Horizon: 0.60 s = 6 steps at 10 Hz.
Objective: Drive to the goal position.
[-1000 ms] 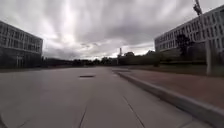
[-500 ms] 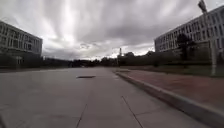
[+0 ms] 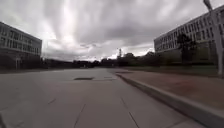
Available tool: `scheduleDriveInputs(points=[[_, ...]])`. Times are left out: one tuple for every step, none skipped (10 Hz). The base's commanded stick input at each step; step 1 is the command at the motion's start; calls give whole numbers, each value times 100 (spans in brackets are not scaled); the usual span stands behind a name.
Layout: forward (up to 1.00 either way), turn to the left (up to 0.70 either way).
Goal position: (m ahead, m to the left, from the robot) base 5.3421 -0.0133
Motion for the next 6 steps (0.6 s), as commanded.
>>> scheduleDriveInputs(points=[[70,0],[70,0],[70,0],[70,0],[70,0],[70,0]])
